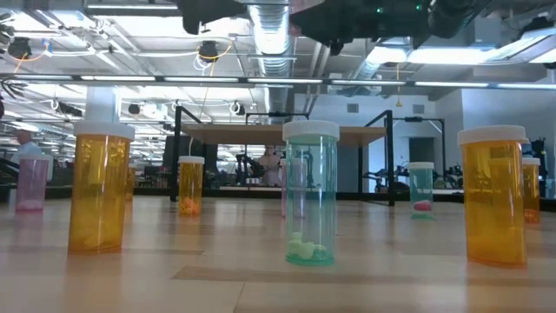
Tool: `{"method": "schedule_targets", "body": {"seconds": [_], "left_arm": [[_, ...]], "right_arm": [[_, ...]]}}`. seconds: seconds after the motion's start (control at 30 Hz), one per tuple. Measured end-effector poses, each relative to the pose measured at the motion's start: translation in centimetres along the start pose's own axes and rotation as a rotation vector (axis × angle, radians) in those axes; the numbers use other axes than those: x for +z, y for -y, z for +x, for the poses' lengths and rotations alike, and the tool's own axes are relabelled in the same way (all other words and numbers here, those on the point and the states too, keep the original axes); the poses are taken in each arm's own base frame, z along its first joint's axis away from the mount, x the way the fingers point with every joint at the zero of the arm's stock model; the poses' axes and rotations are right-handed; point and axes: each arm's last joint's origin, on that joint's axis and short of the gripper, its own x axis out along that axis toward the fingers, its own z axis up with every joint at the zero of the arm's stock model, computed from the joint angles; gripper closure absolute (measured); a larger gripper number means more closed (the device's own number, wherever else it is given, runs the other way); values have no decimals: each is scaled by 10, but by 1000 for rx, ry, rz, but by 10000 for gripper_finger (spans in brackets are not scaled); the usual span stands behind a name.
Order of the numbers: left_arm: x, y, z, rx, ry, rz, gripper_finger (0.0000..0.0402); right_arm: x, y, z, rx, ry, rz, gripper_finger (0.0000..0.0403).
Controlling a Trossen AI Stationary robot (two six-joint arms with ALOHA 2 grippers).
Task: Pick and place medicine bottles onto shelf by color
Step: Put the small pink pill bottle on the shelf
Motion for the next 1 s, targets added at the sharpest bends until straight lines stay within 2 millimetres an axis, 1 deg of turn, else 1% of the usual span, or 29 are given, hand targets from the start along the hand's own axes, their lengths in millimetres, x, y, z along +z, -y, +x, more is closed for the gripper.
{"method": "schedule_targets", "body": {"seconds": [0.13,0.2,0.33,0.53,0.6,0.77,0.87,1.0], "left_arm": [[0,2,7,2,-13,25,172],[-2,2,7,2,-30,28,172],[-4,2,7,10,-52,32,172],[-4,2,7,20,-57,37,172],[-6,2,7,24,-68,39,172],[-9,1,7,24,-101,48,174],[-9,1,7,26,-106,49,181],[-9,1,6,34,-104,49,202]], "right_arm": [[-12,-4,22,16,-29,10,289],[-15,-3,33,20,-45,16,289],[-12,-1,53,24,-27,33,289],[-17,-5,79,60,-59,39,289],[-20,-8,85,75,-75,42,289],[-18,-9,94,85,-62,40,289],[-20,-10,94,87,-86,42,289],[-21,-10,93,88,-95,42,289]]}}
